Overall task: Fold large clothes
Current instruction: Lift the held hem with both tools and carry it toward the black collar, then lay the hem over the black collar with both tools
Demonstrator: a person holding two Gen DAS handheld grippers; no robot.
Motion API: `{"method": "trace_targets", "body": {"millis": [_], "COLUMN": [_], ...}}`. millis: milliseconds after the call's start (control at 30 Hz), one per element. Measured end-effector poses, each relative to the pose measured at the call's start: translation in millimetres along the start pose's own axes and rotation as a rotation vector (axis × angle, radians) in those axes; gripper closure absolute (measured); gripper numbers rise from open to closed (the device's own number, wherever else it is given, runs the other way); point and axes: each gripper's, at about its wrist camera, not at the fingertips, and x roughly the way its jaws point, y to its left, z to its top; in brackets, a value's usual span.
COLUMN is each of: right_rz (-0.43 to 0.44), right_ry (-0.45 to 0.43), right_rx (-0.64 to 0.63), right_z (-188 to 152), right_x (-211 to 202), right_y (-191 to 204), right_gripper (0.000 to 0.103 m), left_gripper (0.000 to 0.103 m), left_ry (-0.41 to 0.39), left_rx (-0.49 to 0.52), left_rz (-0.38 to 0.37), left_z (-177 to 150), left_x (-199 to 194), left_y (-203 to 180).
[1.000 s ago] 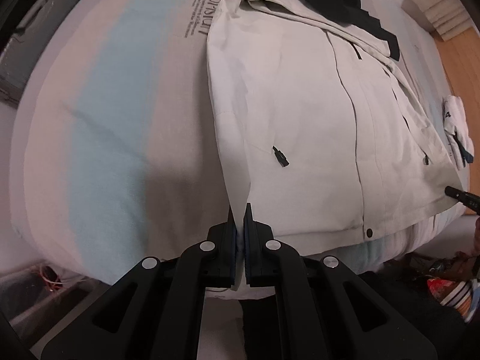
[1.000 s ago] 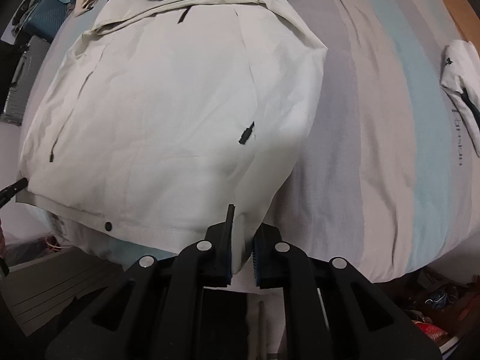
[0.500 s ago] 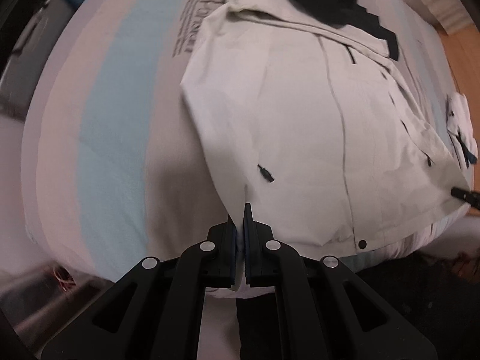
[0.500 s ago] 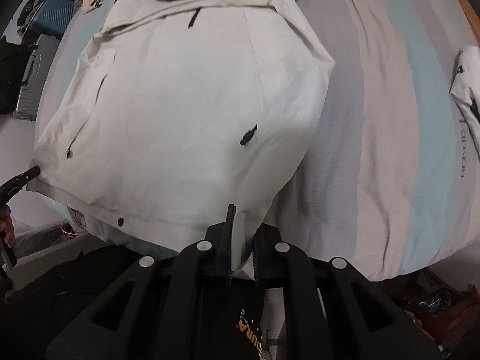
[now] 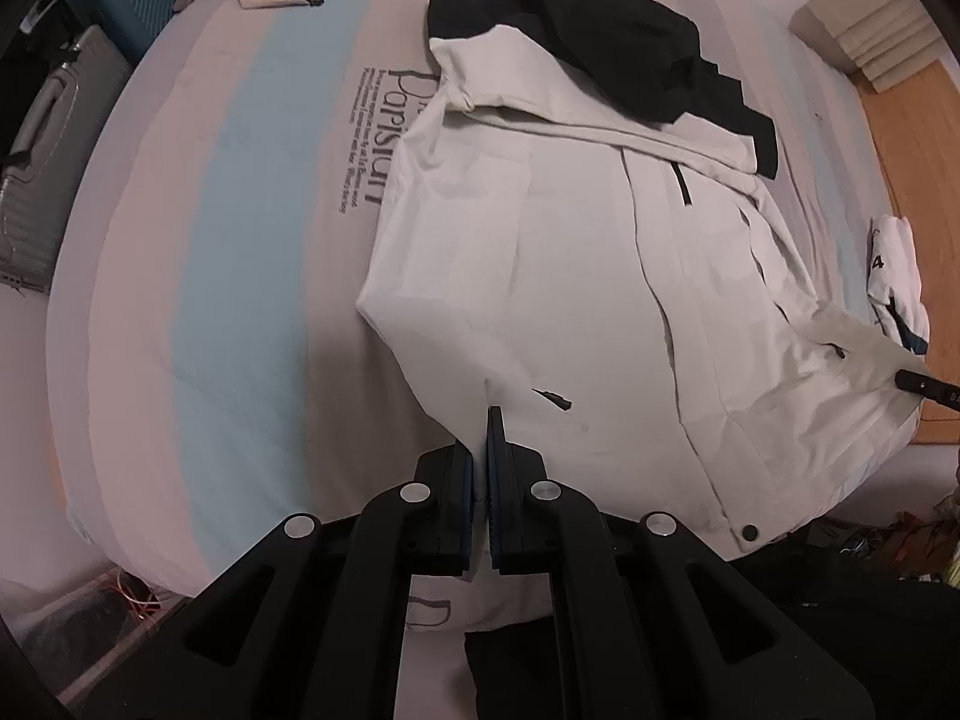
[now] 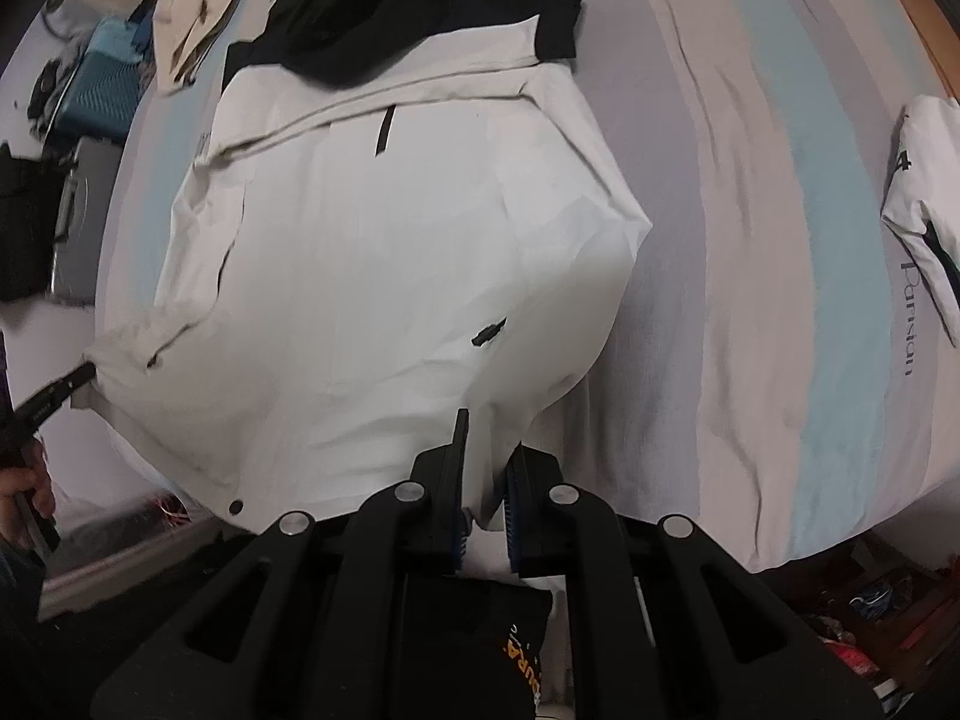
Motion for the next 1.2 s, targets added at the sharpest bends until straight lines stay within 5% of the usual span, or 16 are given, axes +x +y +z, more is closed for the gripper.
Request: {"method": "trace_targets", "body": {"millis": [300, 1200], "right_rz": [0.051, 0.051], "right_ry": [-0.029, -0.120], "right_rx": [0.092, 0.099], "right_z": [33.6, 162.3], "right_x": [-14.3, -41.8], "right_y": [-13.7, -16.7], "right_gripper": [0.096, 0.096], "left_gripper": [0.101, 0.101], "left_ry": [0.001, -0.057], "left_rx": [-0.009, 0.044], "left_rz": [-0.004, 0.022], "left_z": [31.8, 162.5], "left_x": [-8.9, -31.9], "left_y": [17.2, 25.8]}}
